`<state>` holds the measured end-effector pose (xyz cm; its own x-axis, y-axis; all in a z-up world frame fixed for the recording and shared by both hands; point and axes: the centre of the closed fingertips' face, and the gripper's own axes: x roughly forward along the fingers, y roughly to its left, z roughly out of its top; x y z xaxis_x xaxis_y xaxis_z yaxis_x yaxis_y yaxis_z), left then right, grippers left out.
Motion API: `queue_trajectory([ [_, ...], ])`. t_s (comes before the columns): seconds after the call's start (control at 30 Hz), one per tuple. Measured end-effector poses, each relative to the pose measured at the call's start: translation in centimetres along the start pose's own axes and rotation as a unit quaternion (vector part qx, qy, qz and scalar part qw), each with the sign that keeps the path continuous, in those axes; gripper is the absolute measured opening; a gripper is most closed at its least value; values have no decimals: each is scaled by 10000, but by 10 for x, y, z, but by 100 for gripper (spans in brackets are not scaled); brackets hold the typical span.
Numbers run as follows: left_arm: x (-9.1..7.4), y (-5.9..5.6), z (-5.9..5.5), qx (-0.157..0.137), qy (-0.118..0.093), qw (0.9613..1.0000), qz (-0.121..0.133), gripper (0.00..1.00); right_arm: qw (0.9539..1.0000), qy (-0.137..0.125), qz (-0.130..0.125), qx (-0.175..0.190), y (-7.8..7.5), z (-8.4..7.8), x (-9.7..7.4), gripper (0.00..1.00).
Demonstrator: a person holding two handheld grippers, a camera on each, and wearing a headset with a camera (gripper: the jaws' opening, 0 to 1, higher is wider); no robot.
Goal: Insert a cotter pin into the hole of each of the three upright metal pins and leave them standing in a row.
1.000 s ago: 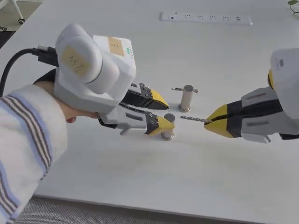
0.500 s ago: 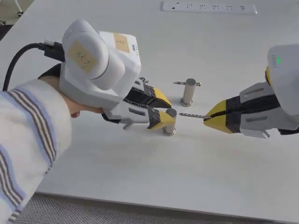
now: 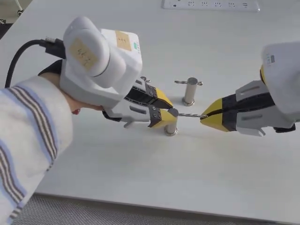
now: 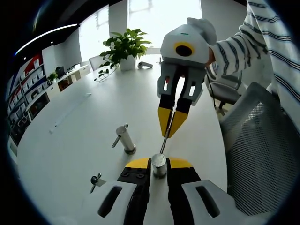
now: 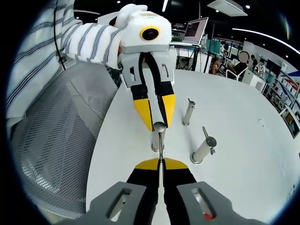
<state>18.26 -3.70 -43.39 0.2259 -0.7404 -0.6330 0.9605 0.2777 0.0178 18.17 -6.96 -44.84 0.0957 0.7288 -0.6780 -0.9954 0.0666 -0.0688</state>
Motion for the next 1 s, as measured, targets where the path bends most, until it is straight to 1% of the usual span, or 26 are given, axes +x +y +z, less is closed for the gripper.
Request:
queue_trajectory([
  [0.07, 0, 0, 0, -7, -2, 10000, -3, 9, 10000, 81, -33, -43, -2, -2, 3, 0],
  [0.2, 0, 0, 0, -12, 9, 10000, 3, 9, 10000, 75, -1, -7, -4, -2, 7, 0],
  [0.3, 0, 0, -1, -40, 7, 10000, 12, 9, 10000, 53, 8, 1, -5, 0, 12, 0],
  [0.43, 1, 1, -2, -86, 7, 10000, 13, 9, 10000, -21, 31, 17, -5, 8, 20, 0],
  [0.57, 2, 2, -2, -83, 20, 10000, 21, 9, 9999, -14, 124, -100, 0, 16, 26, 0],
  [0.7, 2, 3, -2, -83, 25, 10000, 23, 9, 9998, 19, 162, -90, 1, 19, 28, 0],
  [0.9, 3, 3, -1, -69, 34, 10000, 35, 9, 9995, 91, 231, -200, 0, 21, 31, 0],
  [1.0, 3, 2, 0, -54, 50, 10000, 43, 9, 9986, 213, 284, -381, 0, 21, 32, 0],
])
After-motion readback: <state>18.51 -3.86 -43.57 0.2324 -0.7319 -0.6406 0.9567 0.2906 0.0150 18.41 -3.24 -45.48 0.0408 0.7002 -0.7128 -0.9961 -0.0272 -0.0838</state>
